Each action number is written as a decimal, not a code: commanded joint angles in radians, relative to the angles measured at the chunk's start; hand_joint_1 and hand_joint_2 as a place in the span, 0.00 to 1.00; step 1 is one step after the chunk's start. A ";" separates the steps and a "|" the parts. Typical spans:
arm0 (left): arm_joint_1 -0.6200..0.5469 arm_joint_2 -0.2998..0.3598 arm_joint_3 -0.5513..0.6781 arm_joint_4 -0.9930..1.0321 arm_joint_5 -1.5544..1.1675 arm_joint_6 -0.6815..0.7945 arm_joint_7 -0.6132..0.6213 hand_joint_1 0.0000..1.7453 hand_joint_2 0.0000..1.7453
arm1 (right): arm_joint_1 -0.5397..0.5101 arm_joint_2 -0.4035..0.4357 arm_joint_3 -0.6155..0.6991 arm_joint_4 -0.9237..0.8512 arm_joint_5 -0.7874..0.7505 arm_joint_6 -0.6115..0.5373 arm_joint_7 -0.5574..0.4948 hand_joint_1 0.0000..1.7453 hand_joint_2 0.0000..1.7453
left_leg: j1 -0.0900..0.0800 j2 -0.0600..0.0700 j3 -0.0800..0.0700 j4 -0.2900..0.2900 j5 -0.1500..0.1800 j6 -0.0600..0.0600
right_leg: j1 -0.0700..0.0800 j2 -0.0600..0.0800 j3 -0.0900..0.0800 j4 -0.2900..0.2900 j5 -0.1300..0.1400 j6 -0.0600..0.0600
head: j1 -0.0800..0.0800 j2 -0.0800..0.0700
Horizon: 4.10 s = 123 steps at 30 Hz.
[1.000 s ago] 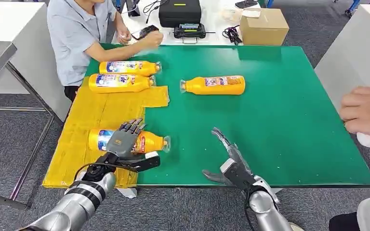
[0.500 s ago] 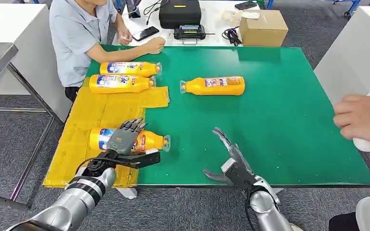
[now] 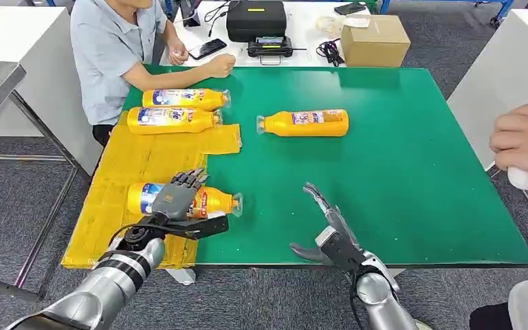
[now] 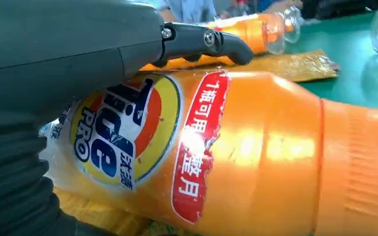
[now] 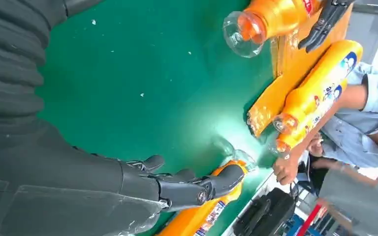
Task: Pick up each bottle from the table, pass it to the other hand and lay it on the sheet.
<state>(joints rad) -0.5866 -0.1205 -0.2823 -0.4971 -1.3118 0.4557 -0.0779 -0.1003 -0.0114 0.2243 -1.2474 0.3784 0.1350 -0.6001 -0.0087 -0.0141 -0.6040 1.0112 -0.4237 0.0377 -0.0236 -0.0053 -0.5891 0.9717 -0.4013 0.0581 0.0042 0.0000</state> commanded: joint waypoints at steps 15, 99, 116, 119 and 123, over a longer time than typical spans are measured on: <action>-0.033 0.002 -0.053 0.088 -0.065 0.200 -0.019 0.00 1.00 | -0.060 -0.010 0.007 0.103 -0.007 -0.004 -0.012 0.00 1.00 | 0.002 0.002 -0.001 0.001 -0.002 -0.003 | 0.002 0.002 -0.001 0.000 -0.001 -0.003 | 0.000 0.000; 0.510 -0.115 -0.223 -0.781 1.173 -0.095 -0.296 0.00 1.00 | 0.134 -0.059 -0.100 -0.108 0.686 -0.619 0.270 0.00 1.00 | 0.001 0.002 -0.003 -0.001 -0.003 -0.002 | 0.002 0.002 -0.003 -0.003 -0.001 -0.003 | 0.000 0.000; 0.501 -0.105 -0.239 -0.813 1.075 -0.117 -0.281 0.00 1.00 | -0.003 -0.081 -0.077 0.022 0.725 -0.524 0.290 0.00 1.00 | 0.002 0.004 -0.003 0.000 -0.003 -0.003 | 0.002 0.003 -0.003 -0.002 -0.001 -0.003 | 0.000 0.000; 0.502 -0.106 -0.251 -0.811 1.059 -0.120 -0.283 0.00 1.00 | -0.018 -0.074 -0.061 0.033 0.737 -0.521 0.287 0.00 1.00 | 0.001 0.003 -0.005 0.000 -0.002 -0.002 | 0.002 0.002 -0.005 -0.002 -0.001 -0.002 | 0.000 0.000; 0.501 -0.105 -0.254 -0.812 1.050 -0.121 -0.284 0.00 1.00 | -0.020 -0.074 -0.054 0.032 0.746 -0.518 0.291 0.00 1.00 | 0.001 0.002 -0.005 -0.001 -0.002 -0.002 | 0.001 0.002 -0.005 -0.002 -0.001 -0.002 | 0.000 0.000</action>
<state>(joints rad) -0.0550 -0.2651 -0.4967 -1.3397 -0.2503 0.3380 -0.3639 -0.0525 -0.0843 0.1221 -1.3214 1.1132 -0.3941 -0.3113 -0.0089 -0.0146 -0.6129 1.0114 -0.4243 0.0376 -0.0237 -0.0056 -0.5977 0.9712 -0.4015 0.0583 0.0038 0.0000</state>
